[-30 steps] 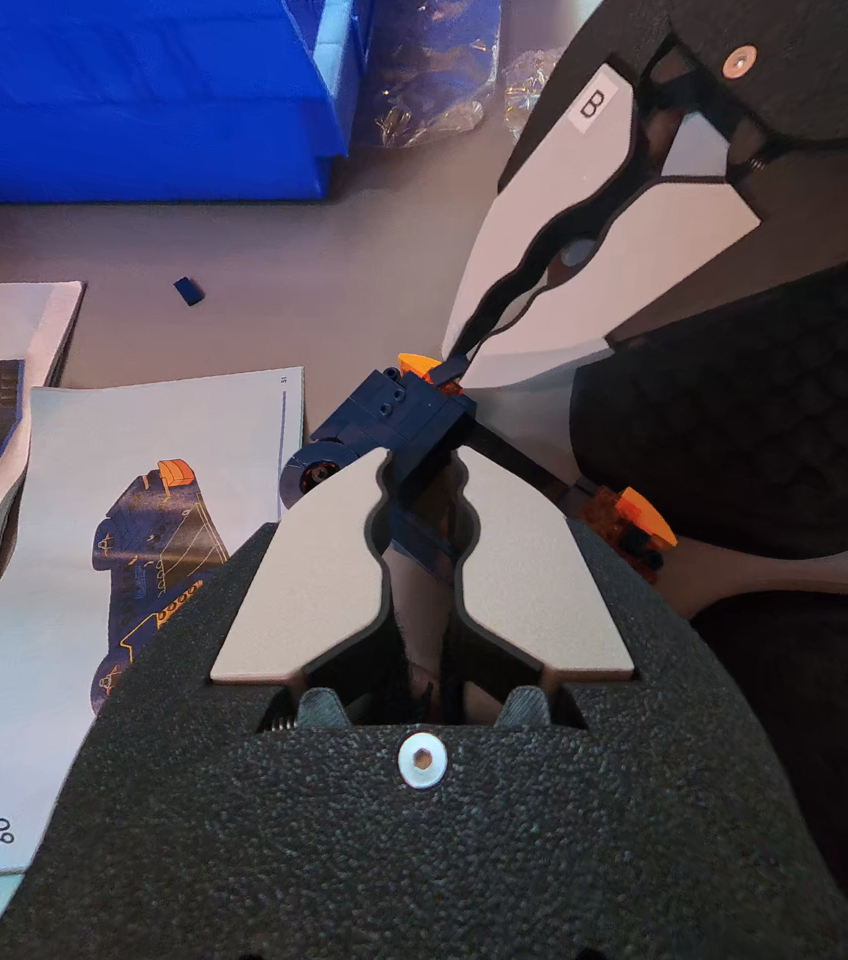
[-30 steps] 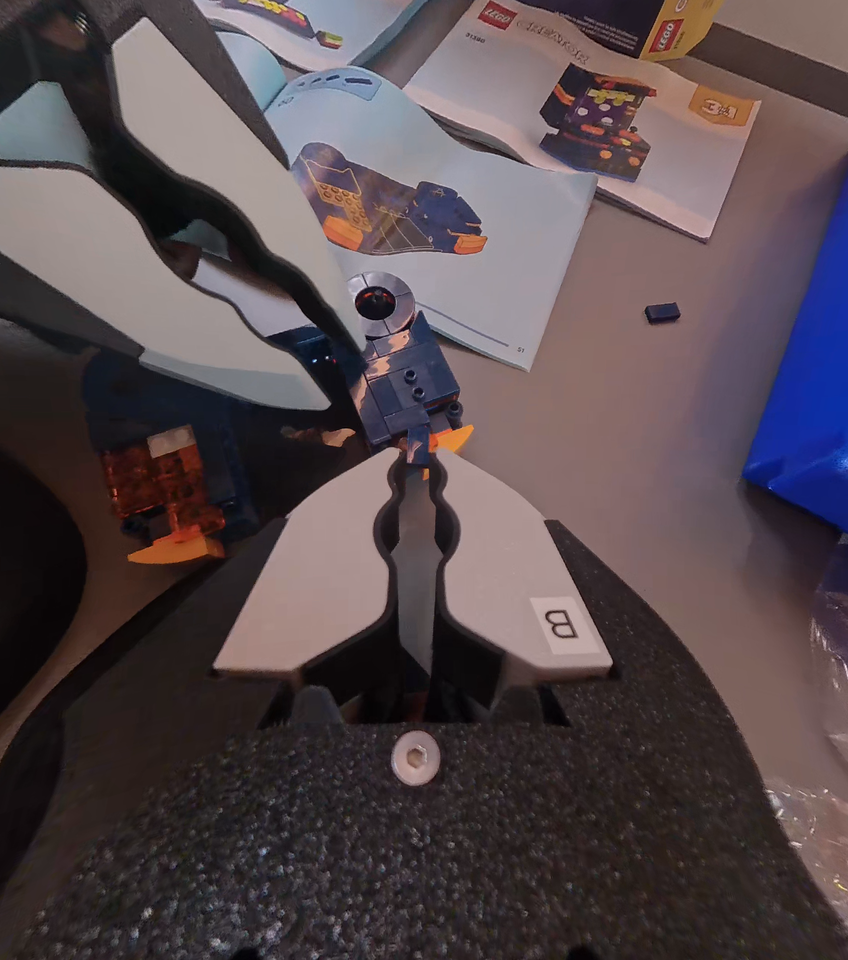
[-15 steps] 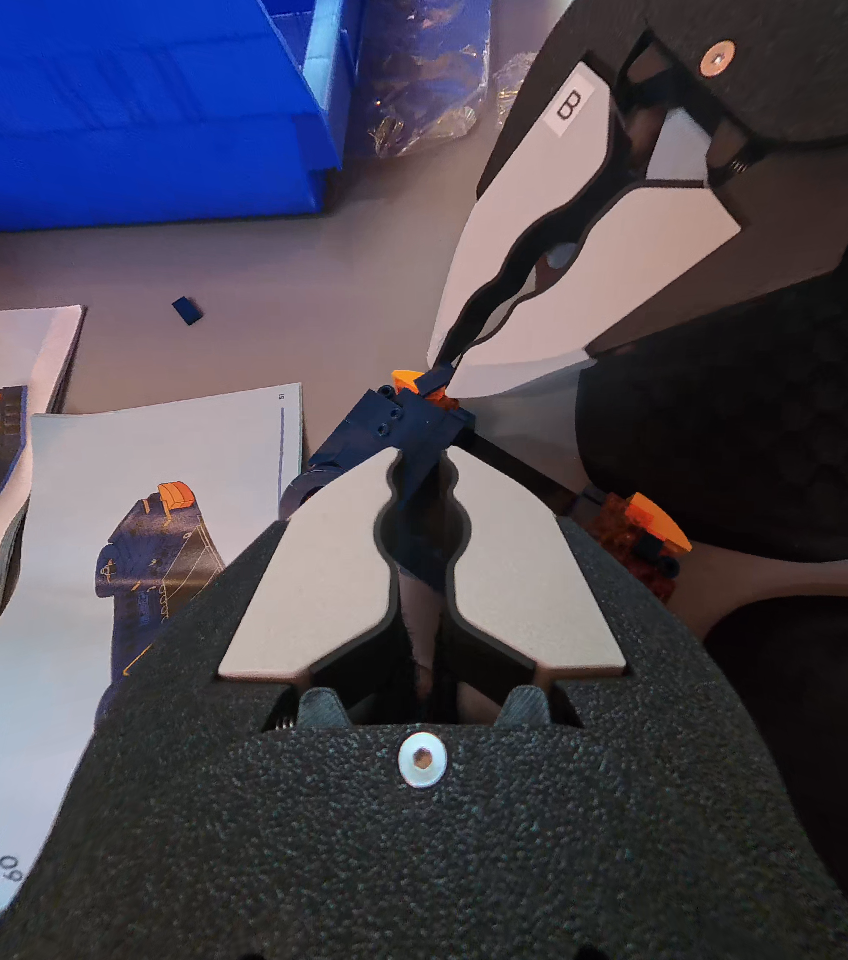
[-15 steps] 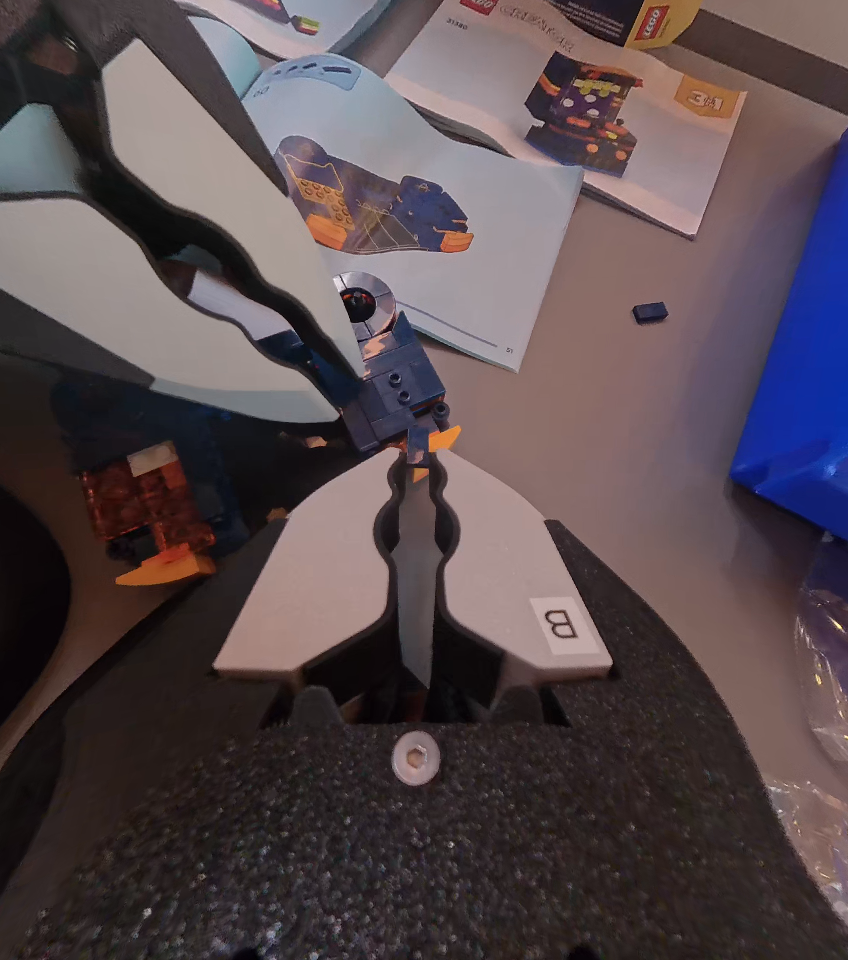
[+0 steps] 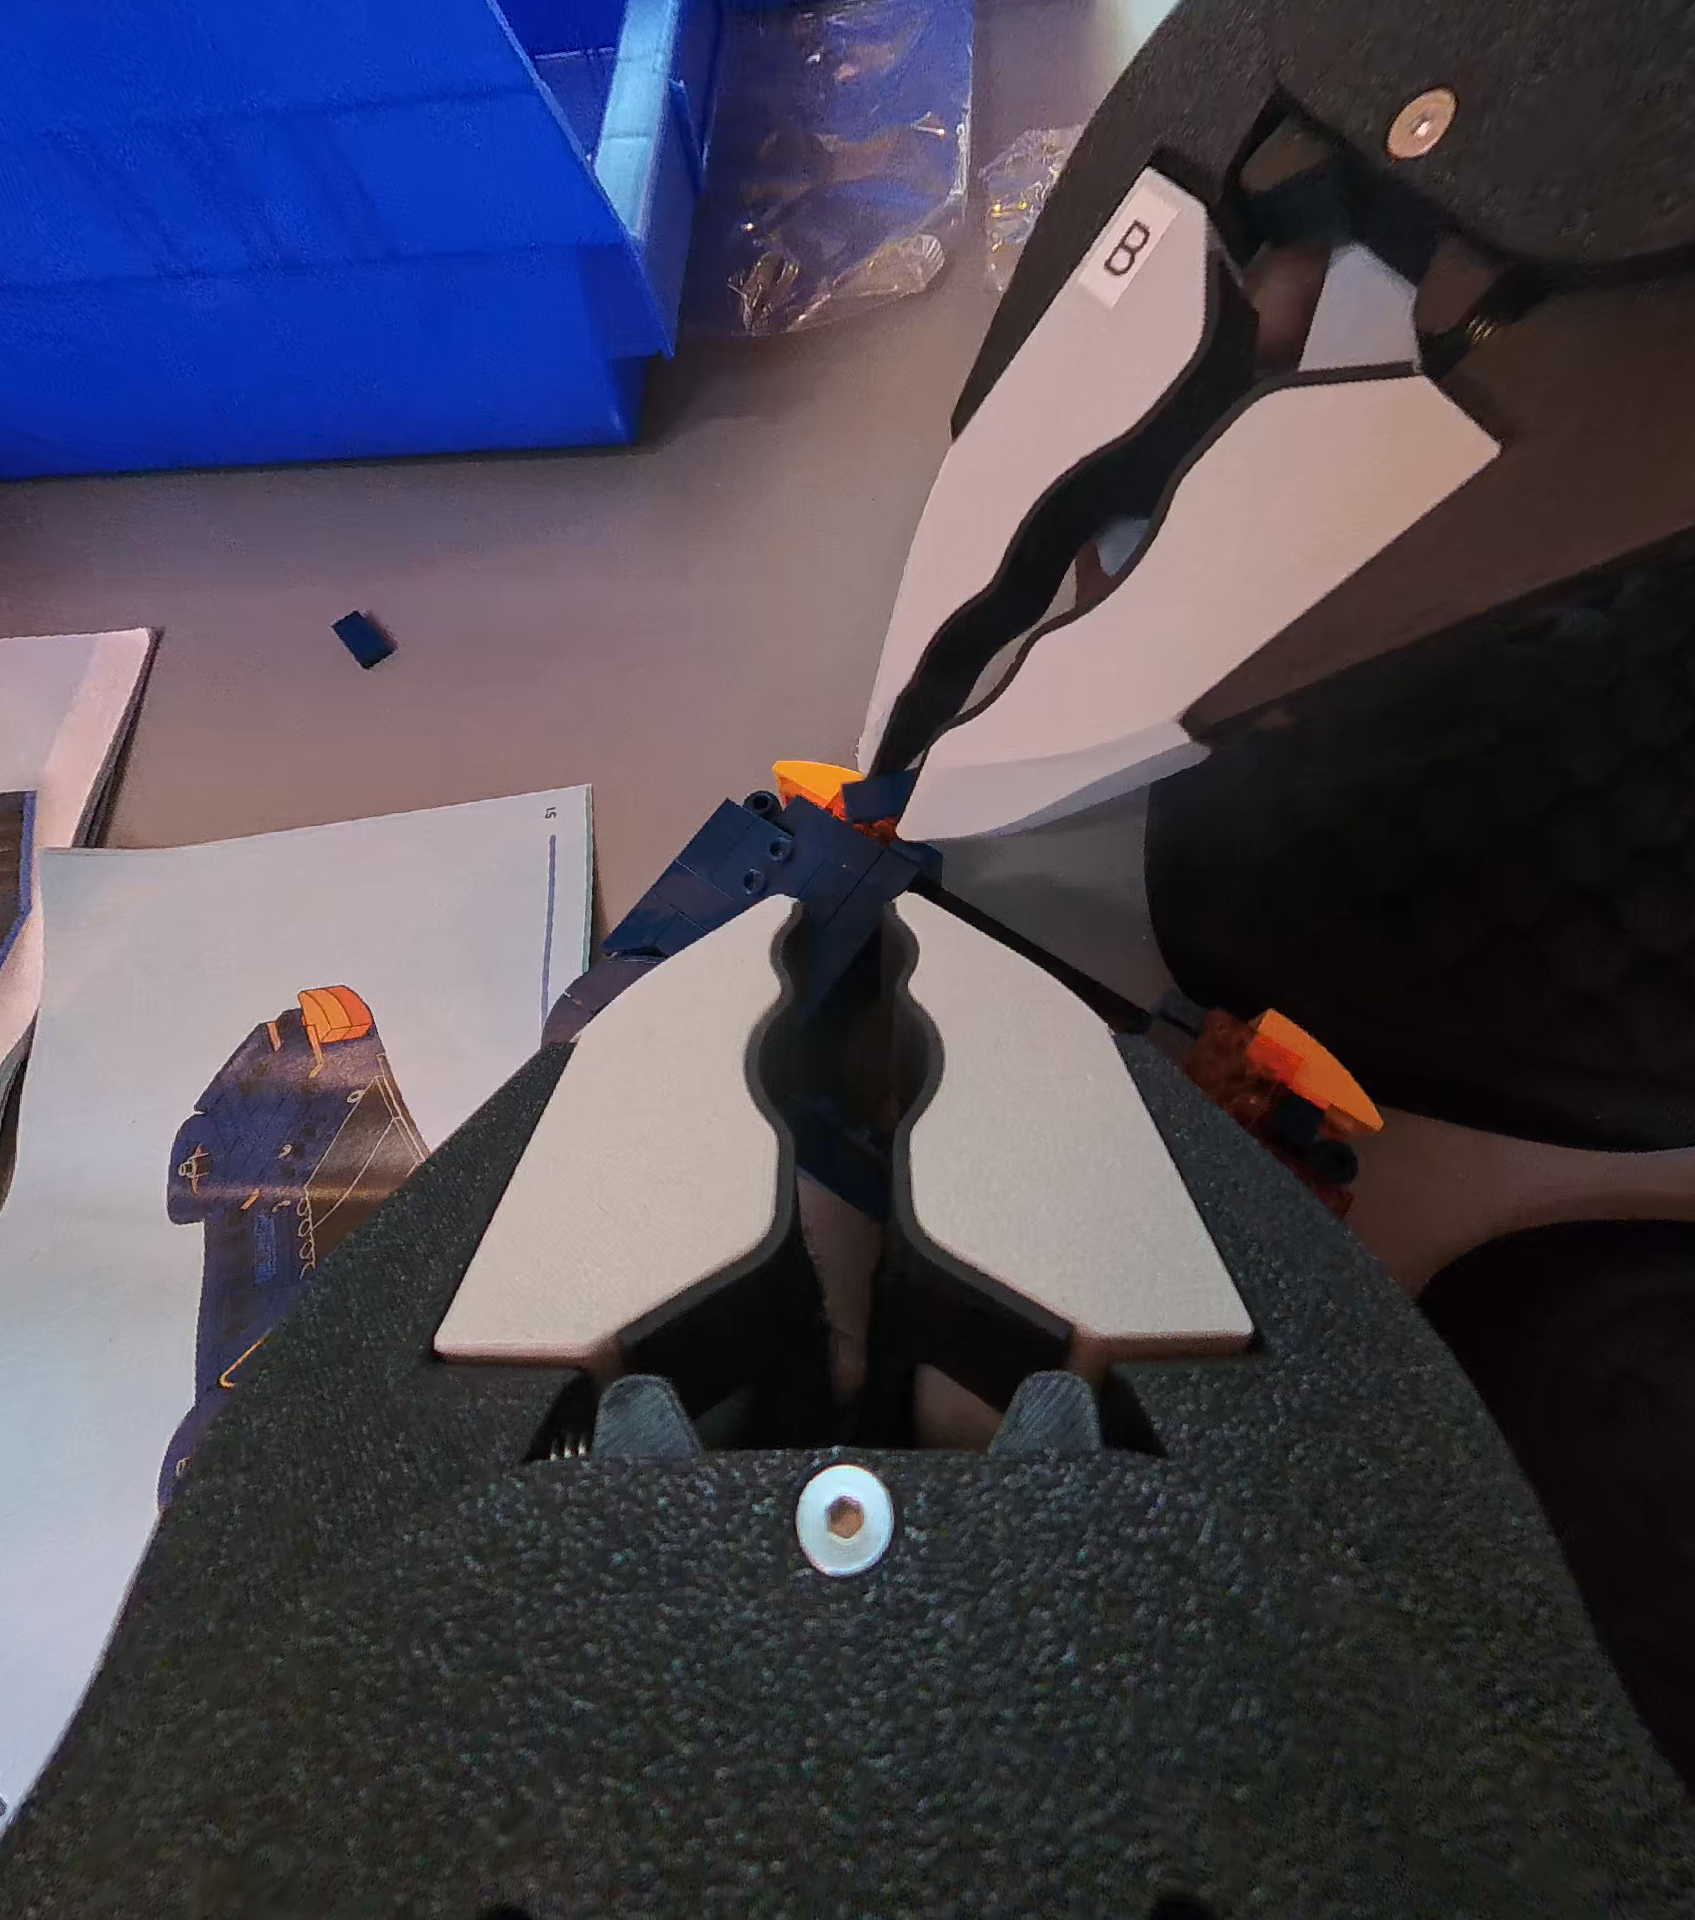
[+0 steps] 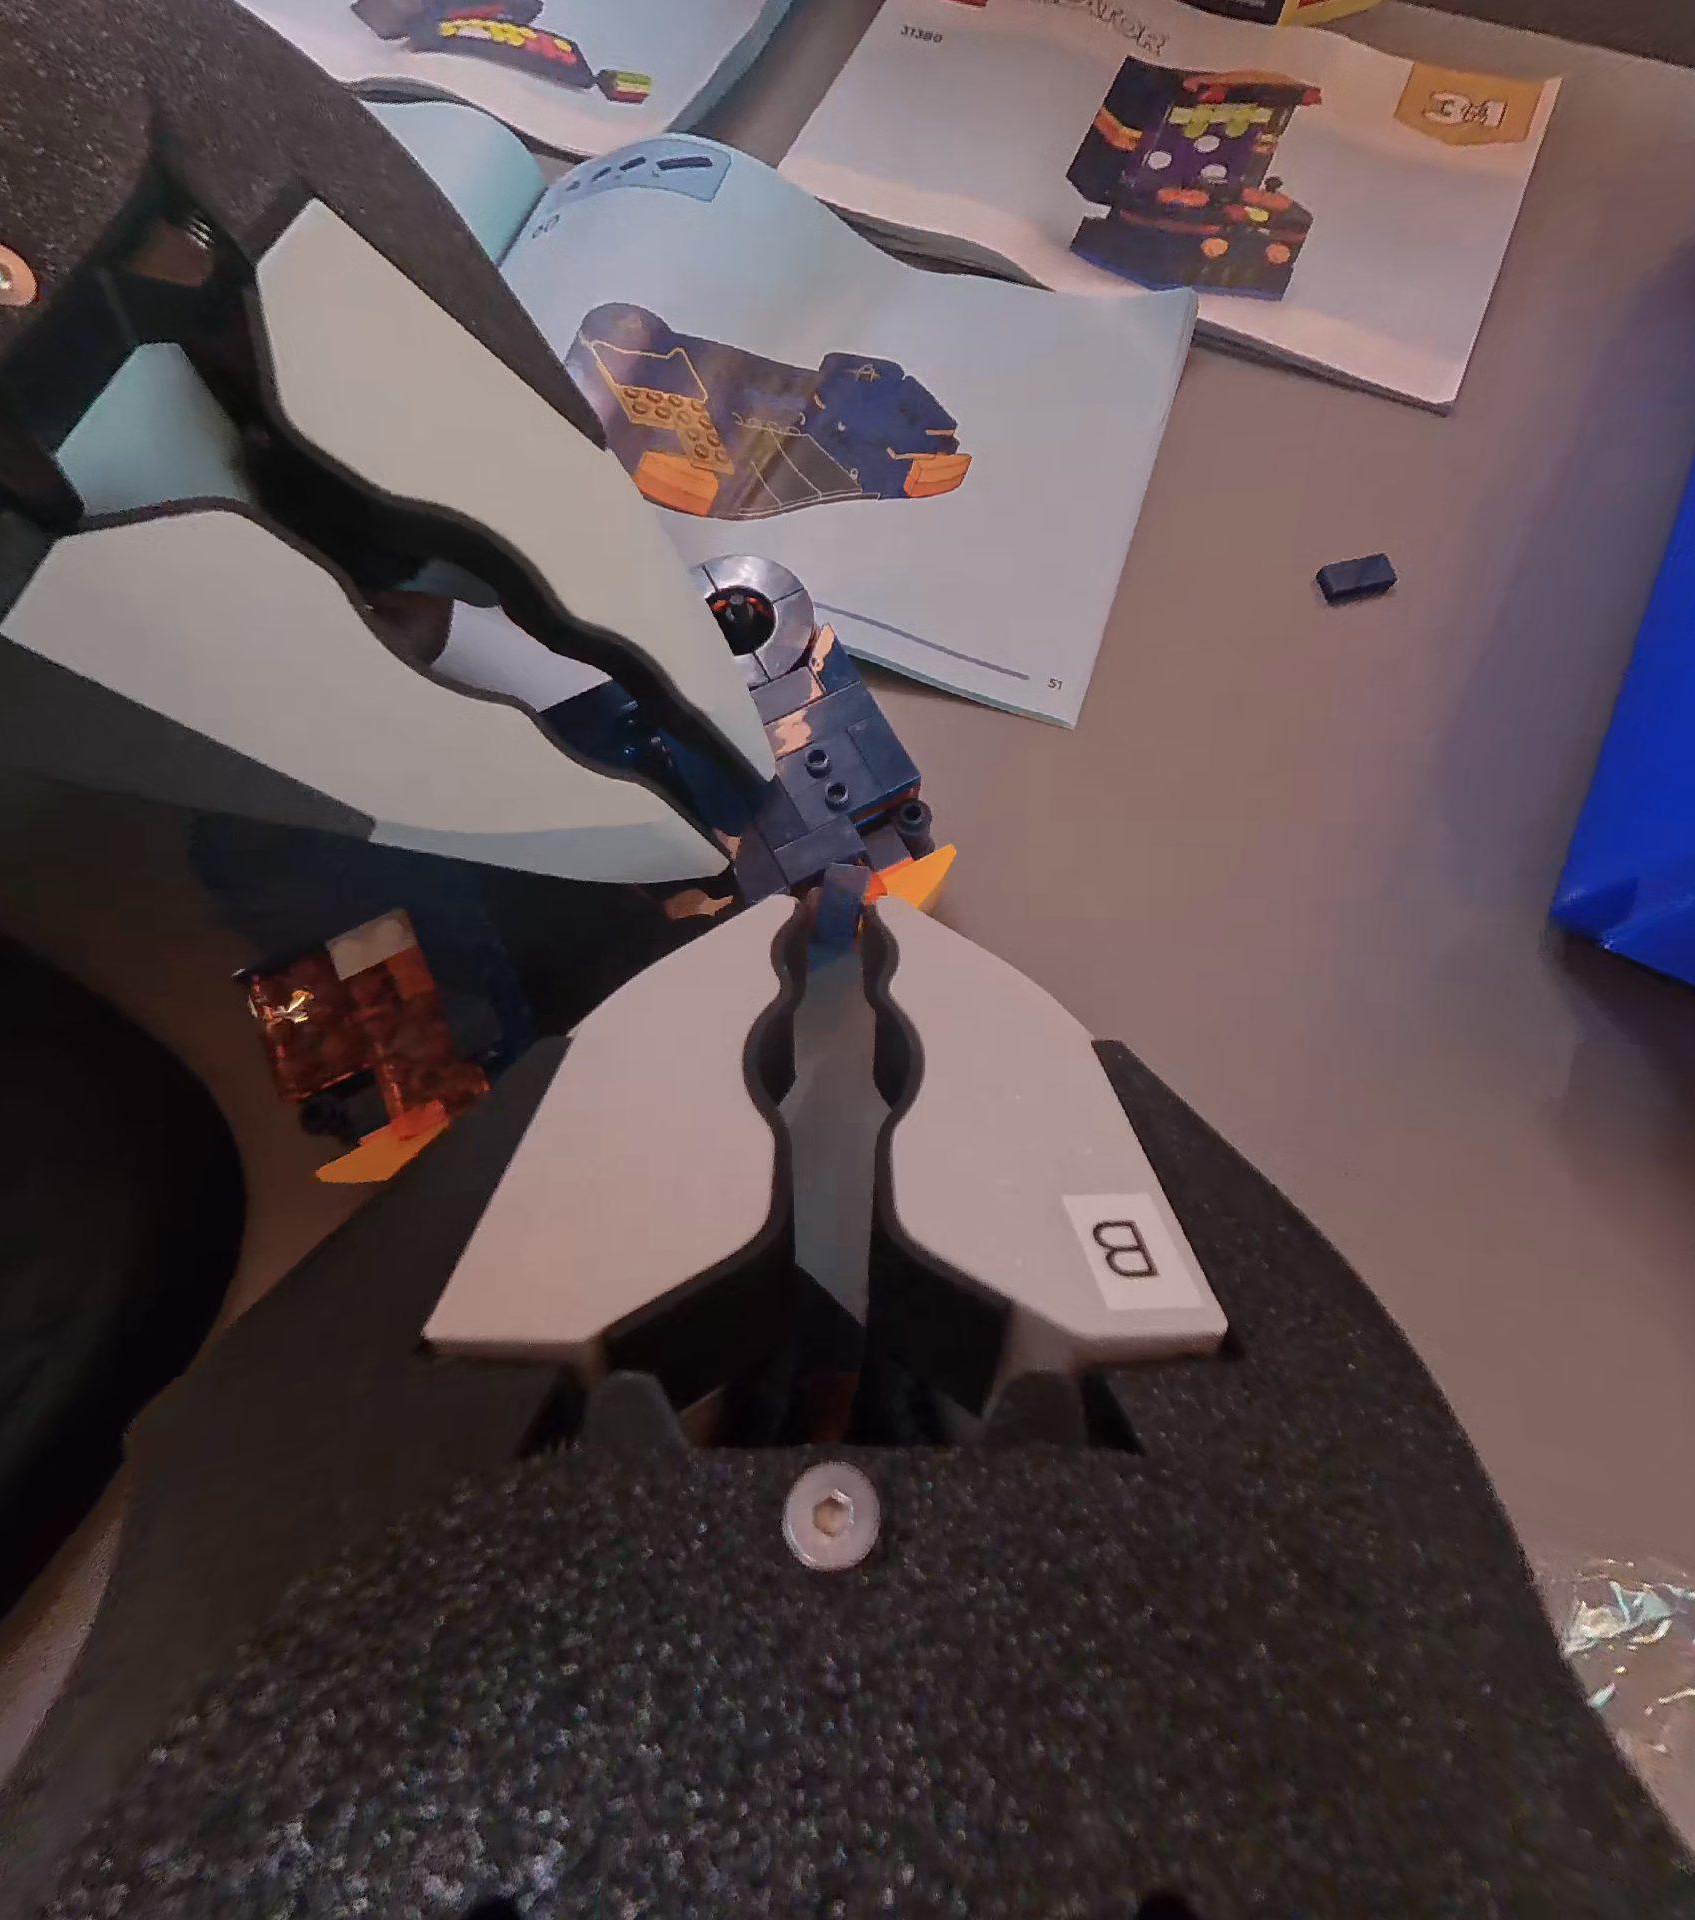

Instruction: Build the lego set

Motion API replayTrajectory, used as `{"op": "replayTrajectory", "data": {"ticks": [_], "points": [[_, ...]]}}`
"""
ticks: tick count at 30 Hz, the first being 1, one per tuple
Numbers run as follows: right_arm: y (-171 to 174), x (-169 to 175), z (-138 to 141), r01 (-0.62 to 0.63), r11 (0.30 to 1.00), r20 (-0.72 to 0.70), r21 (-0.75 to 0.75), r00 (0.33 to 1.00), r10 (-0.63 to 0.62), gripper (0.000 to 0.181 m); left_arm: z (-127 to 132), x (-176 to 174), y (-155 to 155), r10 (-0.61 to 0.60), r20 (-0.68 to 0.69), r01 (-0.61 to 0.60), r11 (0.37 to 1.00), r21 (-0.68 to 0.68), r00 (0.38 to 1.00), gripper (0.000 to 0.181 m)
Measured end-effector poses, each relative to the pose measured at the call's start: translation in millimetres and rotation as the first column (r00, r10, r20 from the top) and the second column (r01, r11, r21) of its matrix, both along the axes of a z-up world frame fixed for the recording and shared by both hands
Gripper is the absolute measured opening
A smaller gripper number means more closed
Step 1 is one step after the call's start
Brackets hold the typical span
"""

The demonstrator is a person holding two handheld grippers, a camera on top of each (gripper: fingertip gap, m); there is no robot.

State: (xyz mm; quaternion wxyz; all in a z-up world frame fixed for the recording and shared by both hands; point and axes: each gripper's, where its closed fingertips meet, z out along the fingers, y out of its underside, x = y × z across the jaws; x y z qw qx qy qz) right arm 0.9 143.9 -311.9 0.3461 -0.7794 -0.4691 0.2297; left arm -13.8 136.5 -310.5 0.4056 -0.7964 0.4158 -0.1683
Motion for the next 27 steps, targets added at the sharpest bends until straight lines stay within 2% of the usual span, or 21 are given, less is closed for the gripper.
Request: {"op": "replayTrajectory", "data": {"ticks": [8, 11, 13, 15, 17, 19, 22, 27], "points": [[3, 1, 1, 0.000, 0.999, -0.035, -0.032, 0.999, -0.001, 0.007, 1, 0, 2, 0.009, 0.001, -0.009, 1.000, 0.013, 1.000, 0.015], [-7, -7, 27, -0.237, 0.967, -0.110, 0.090, 0.963, 0.247, 0.007, 13, 0, 1, 0.011, 0.125, -0.011, 1.000, -0.006, 0.992, 0.012], [-13, -9, 46, -0.436, 0.869, -0.087, 0.234, 0.881, 0.466, 0.007, 28, 4, -4, 0.000, 0.281, 0.020, 0.997, -0.069, 0.960, 0.011], [-16, -8, 56, -0.577, 0.733, 0.022, 0.362, 0.791, 0.612, 0.007, 46, 10, -11, 0.012, 0.466, 0.076, 0.983, -0.170, 0.885, 0.011], [-14, -6, 56, -0.675, 0.598, 0.172, 0.432, 0.713, 0.680, 0.007, 61, 12, -13, 0.057, 0.601, 0.119, 0.961, -0.249, 0.797, 0.011], [-13, -6, 58, -0.727, 0.504, 0.254, 0.466, 0.656, 0.711, 0.008, 62, 9, -10, 0.131, 0.631, 0.093, 0.947, -0.309, 0.764, 0.011], [-18, -7, 66, -0.765, 0.418, 0.282, 0.490, 0.593, 0.755, 0.008, 57, 9, -8, 0.182, 0.623, 0.060, 0.936, -0.347, 0.760, 0.011], [-24, -6, 72, -0.800, 0.328, 0.316, 0.502, 0.523, 0.791, 0.008, 72, 14, -15, 0.192, 0.730, 0.133, 0.922, -0.363, 0.657, 0.012]]}}
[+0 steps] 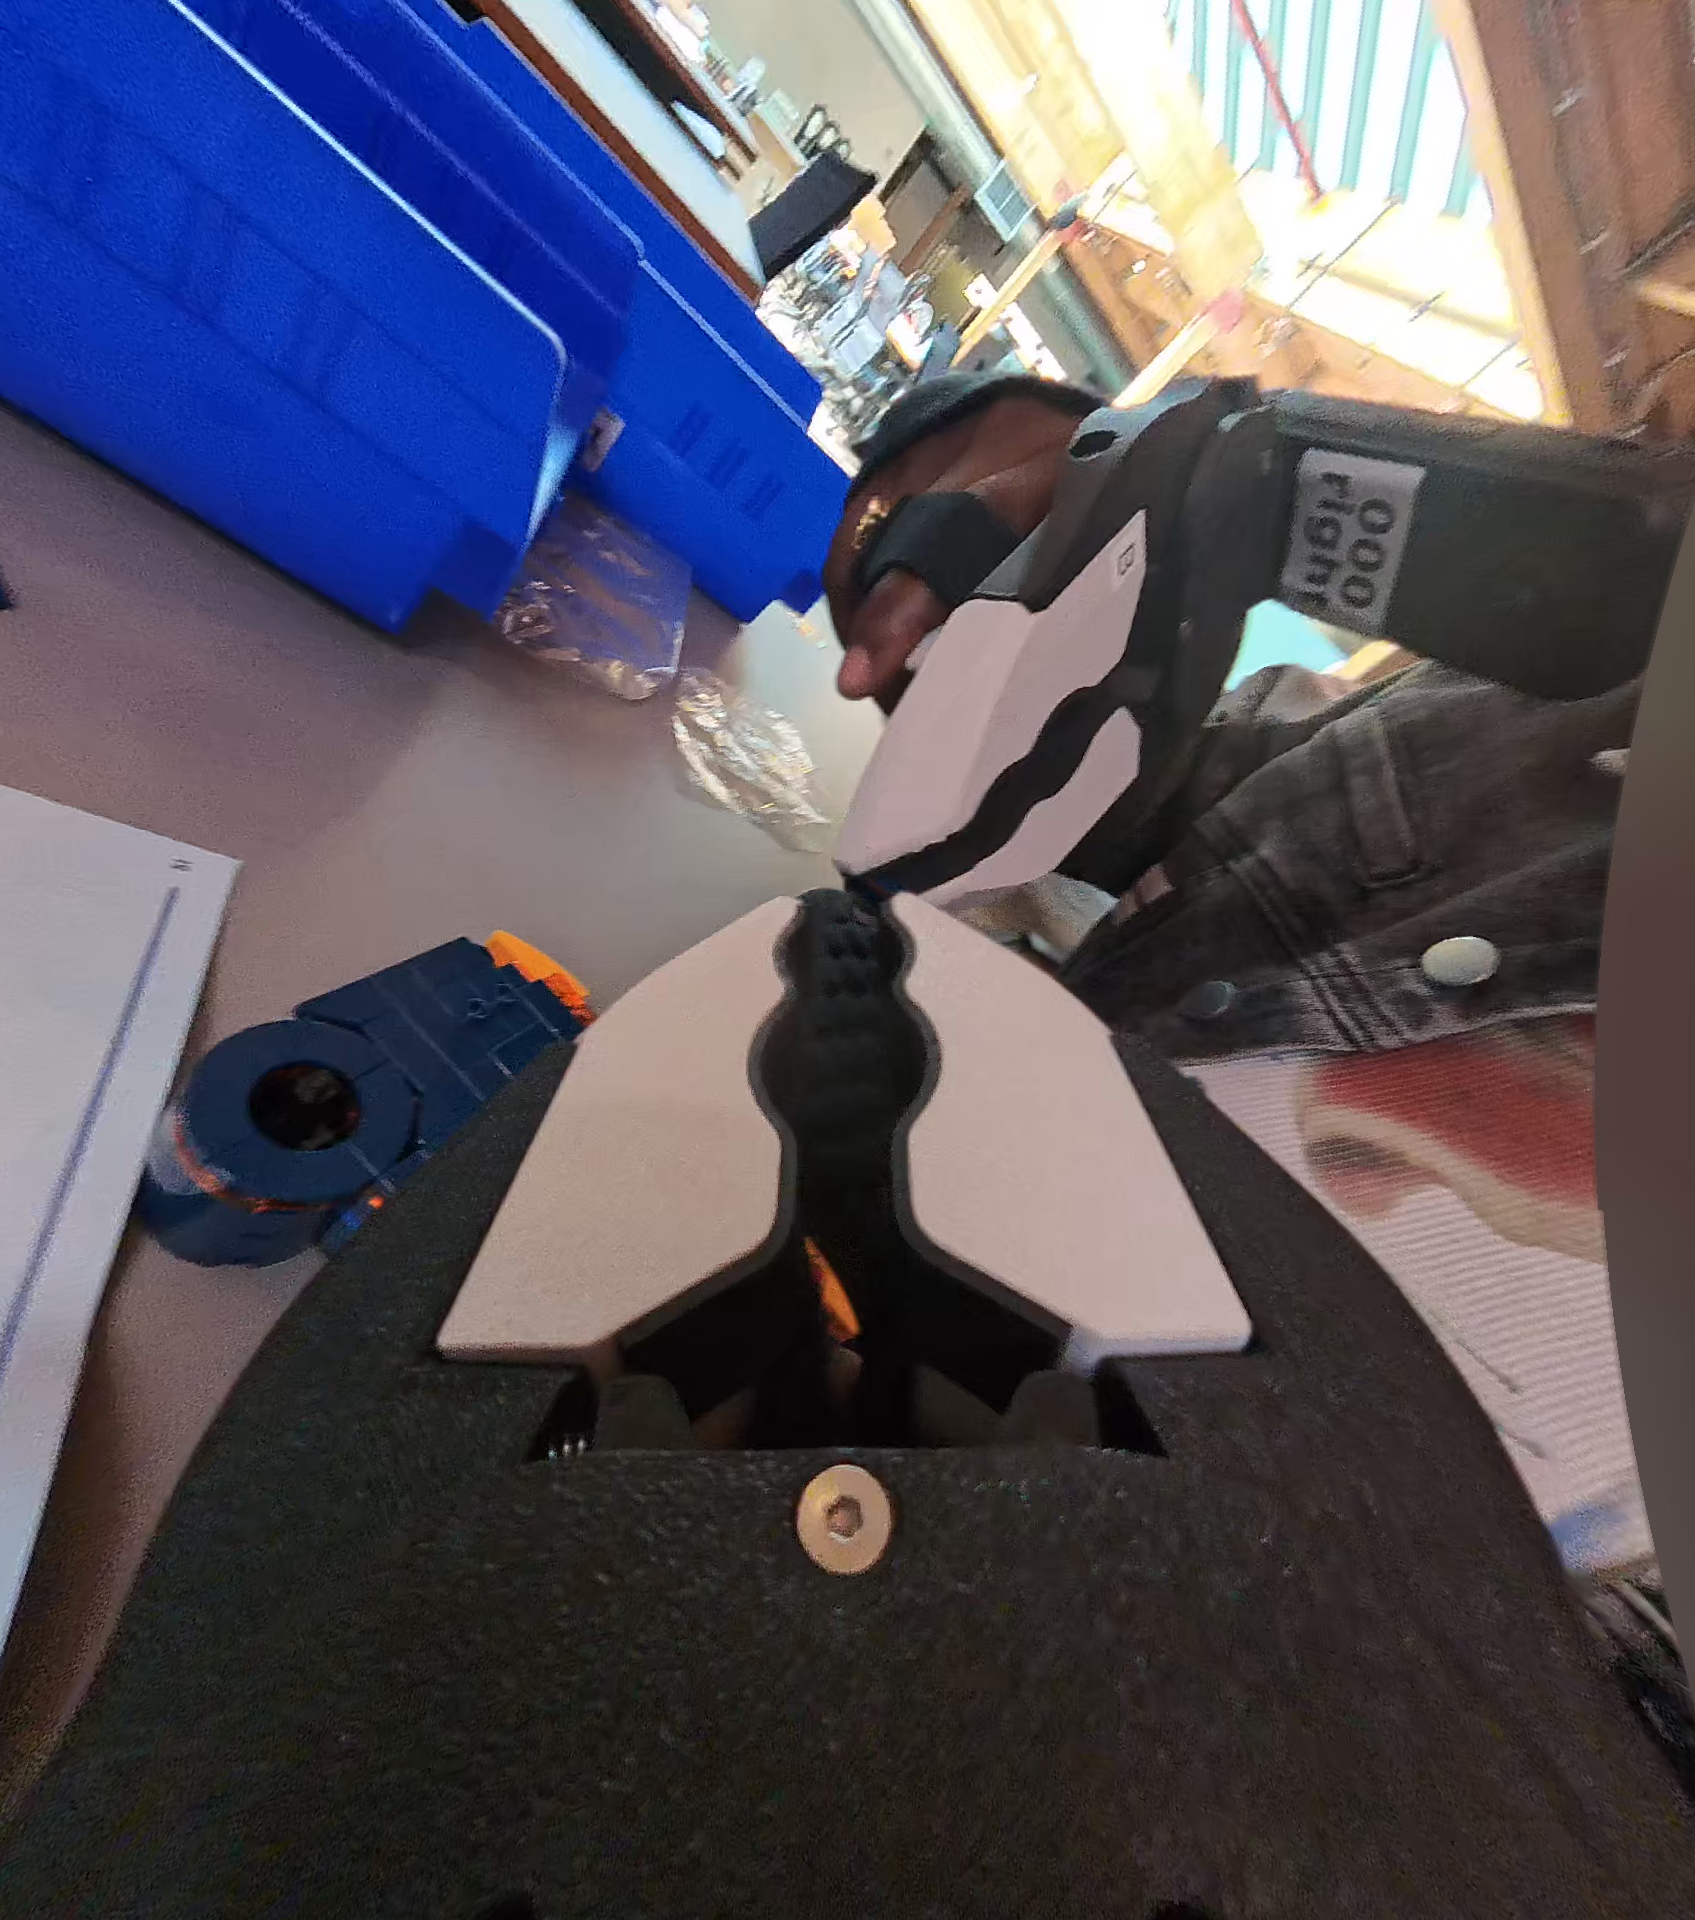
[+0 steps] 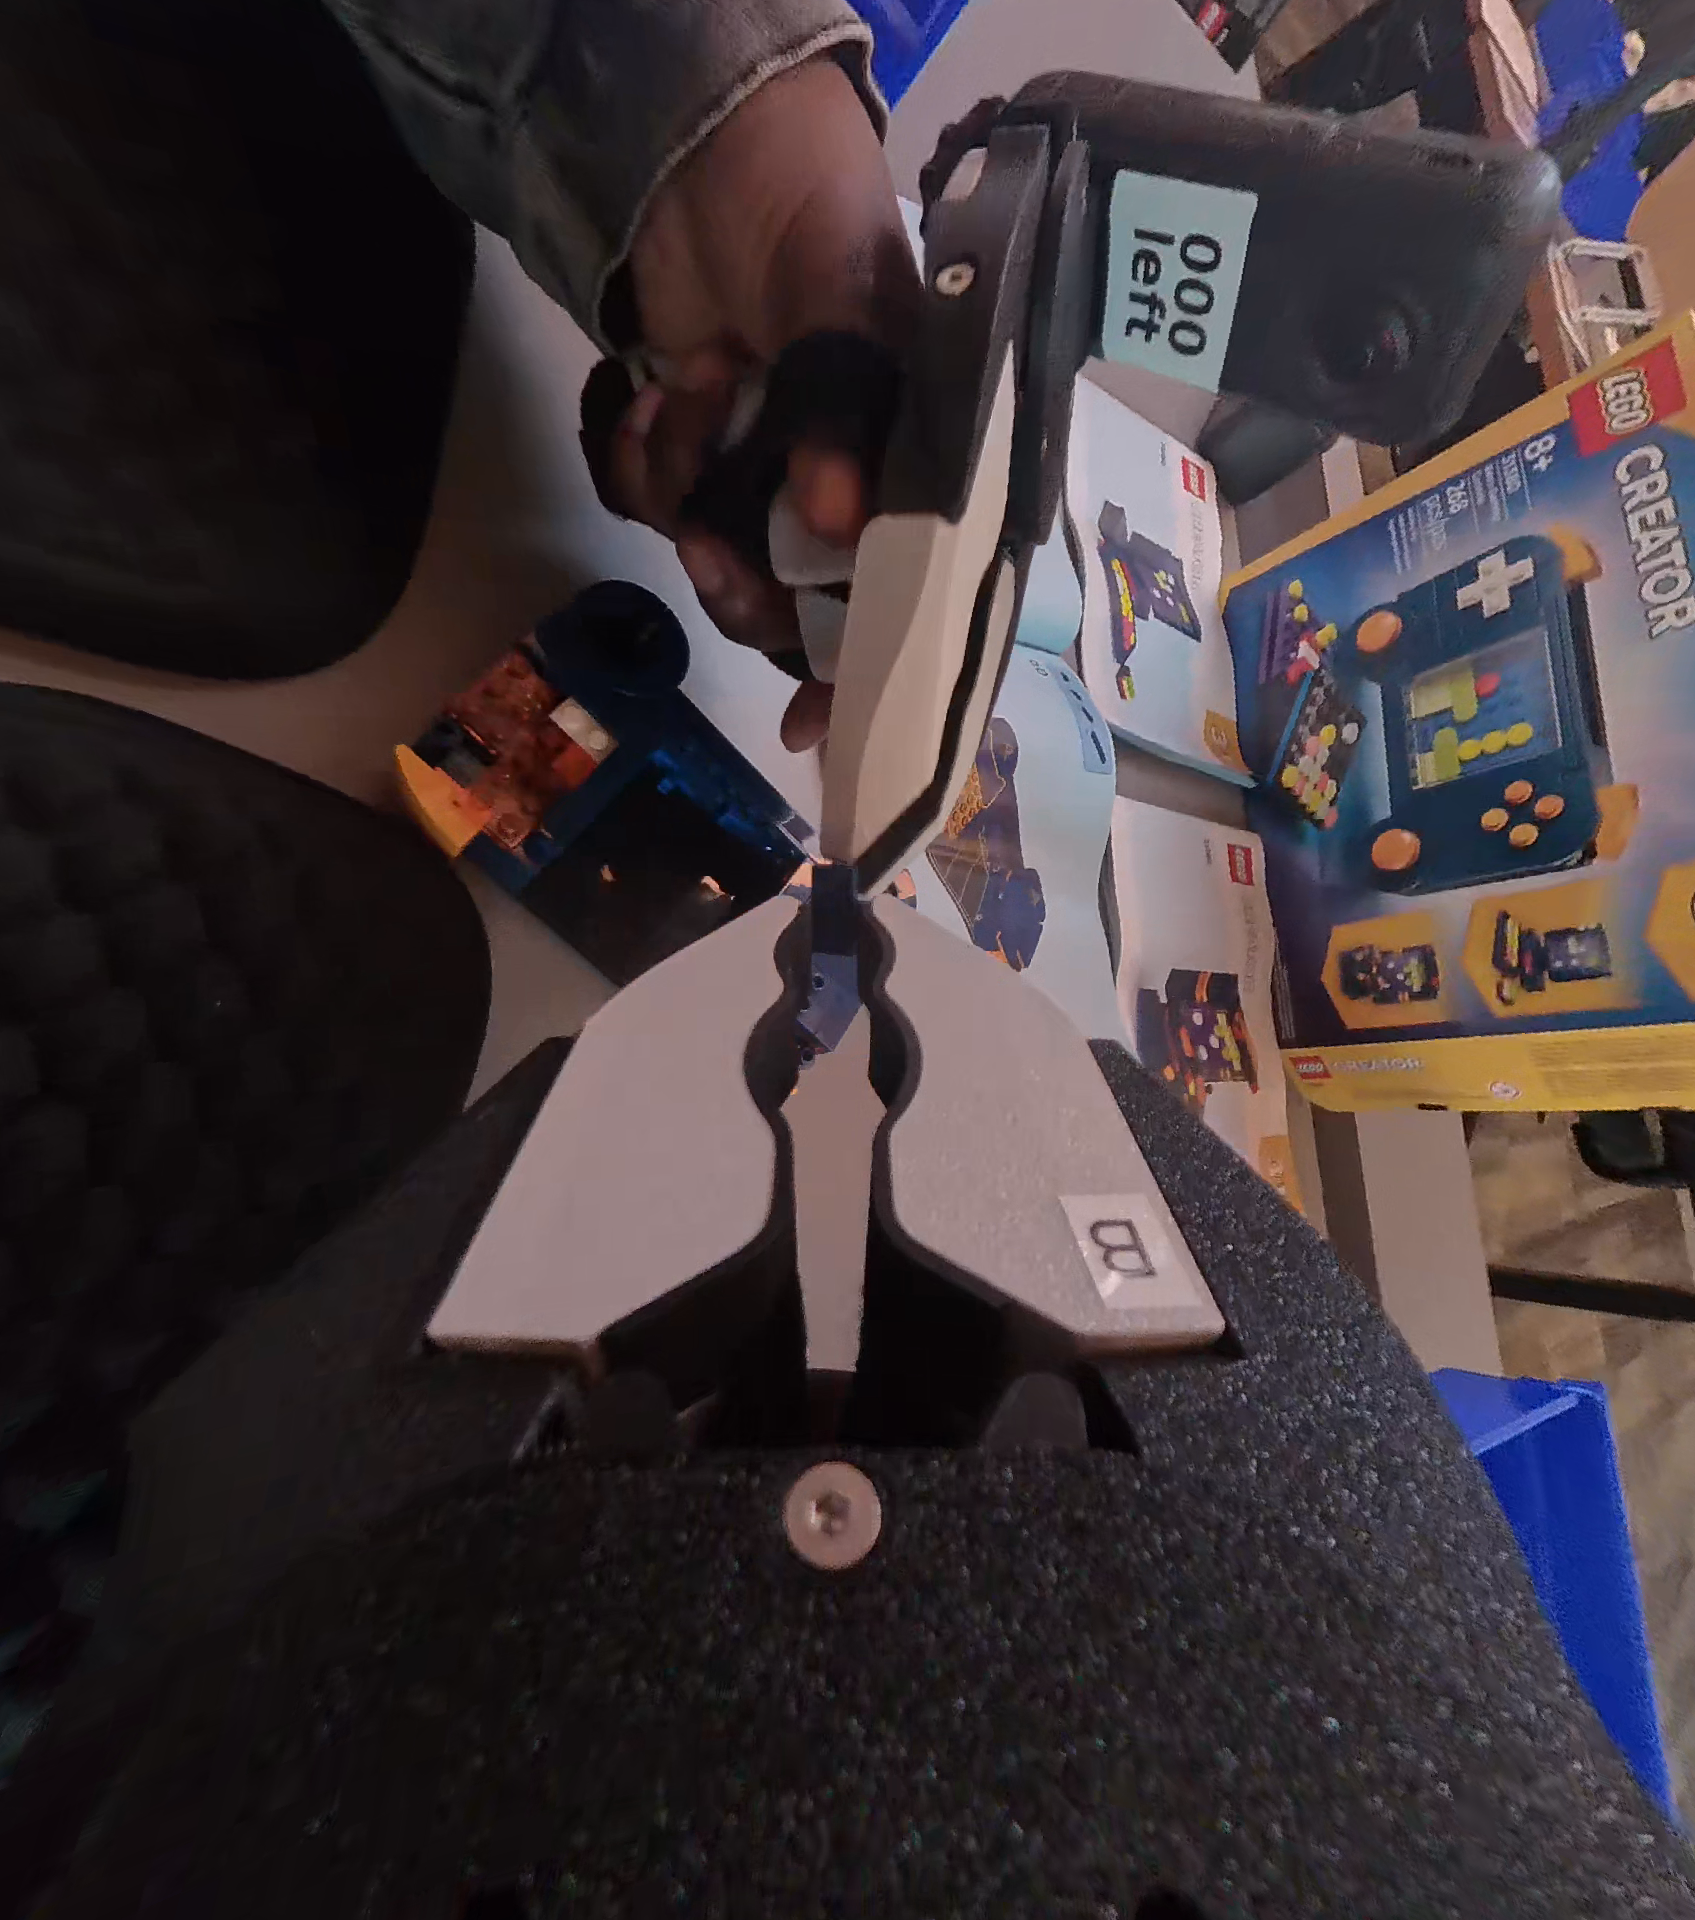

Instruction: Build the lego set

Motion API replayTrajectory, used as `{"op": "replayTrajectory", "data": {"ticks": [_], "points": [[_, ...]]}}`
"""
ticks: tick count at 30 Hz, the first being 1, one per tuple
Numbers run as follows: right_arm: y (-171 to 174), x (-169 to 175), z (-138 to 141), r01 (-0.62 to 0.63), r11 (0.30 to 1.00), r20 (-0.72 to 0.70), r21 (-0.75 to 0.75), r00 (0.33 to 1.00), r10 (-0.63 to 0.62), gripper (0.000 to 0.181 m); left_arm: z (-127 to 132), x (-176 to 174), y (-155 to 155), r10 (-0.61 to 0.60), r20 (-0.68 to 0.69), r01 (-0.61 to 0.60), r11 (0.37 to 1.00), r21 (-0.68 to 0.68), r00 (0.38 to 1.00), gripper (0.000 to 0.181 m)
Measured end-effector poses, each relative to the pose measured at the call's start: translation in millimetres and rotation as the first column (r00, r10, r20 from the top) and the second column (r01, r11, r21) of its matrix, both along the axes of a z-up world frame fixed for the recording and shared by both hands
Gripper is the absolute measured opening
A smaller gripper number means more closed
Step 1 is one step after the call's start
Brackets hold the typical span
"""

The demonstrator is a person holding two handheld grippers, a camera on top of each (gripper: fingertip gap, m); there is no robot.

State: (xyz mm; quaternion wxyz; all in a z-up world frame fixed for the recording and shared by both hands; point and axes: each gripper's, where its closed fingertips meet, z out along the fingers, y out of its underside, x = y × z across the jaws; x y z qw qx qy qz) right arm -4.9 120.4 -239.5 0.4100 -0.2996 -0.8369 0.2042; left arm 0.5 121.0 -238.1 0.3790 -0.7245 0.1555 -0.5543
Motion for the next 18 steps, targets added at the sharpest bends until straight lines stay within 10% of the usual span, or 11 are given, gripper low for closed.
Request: {"op": "replayTrajectory", "data": {"ticks": [9, 13, 18], "points": [[-5, 0, 0, -0.109, 0.988, 0.052, 0.113, 0.993, 0.103, 0.008, 6, 9, -8, -0.023, 0.062, 0.024, 1.000, -0.013, 0.998, 0.005], [10, -12, 21, 0.047, 0.998, -0.100, 0.048, 0.994, -0.042, 0.009, 23, -6, 4, 0.131, 0.183, -0.136, 0.991, 0.017, 0.974, 0.003], [21, -24, 57, 0.280, 0.840, -0.352, -0.465, 0.812, -0.466, 0.033, 65, -50, 15, 0.389, 0.624, -0.444, 0.893, -0.074, 0.678, 0.003]]}}
